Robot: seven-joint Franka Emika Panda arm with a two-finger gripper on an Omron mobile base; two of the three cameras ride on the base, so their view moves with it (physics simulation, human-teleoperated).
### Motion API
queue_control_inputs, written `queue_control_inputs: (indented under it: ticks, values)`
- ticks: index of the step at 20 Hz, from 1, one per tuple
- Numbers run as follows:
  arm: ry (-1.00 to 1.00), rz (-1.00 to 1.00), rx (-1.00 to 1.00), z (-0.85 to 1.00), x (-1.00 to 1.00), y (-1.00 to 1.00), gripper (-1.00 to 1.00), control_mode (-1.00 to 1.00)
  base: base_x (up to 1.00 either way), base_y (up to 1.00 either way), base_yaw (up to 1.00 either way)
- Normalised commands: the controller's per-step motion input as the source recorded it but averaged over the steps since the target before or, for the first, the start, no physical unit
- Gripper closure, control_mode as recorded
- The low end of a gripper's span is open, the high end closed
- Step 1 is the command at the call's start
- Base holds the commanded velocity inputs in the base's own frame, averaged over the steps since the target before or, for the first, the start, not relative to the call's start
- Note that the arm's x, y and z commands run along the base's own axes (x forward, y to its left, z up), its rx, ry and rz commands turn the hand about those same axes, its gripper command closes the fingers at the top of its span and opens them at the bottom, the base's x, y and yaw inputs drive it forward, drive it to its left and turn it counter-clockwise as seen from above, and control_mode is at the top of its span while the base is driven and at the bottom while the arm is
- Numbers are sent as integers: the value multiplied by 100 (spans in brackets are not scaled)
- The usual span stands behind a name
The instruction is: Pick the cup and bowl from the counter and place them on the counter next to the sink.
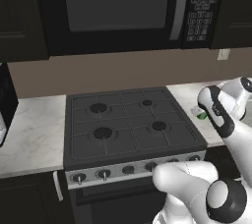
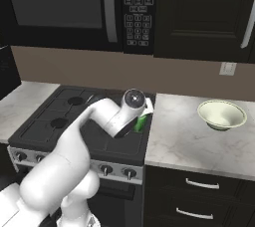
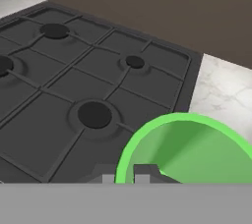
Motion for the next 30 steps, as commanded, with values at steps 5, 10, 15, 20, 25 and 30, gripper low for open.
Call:
queue_control_inputs:
  ticks: [5,10,15,20,25,30]
  values:
    - [0,-10,-16,1,0,27,100,-100,0,0,0]
    - [0,-11,-2,1,-13,11,100,-100,0,0,0]
    - [0,0,0,19,-65,0,100,-100,0,0,0]
    - [0,1,0,31,-48,3,100,-100,0,0,0]
    - [0,0,0,31,-20,21,100,-100,0,0,0]
    - [0,0,0,18,-12,39,100,-100,0,0,0]
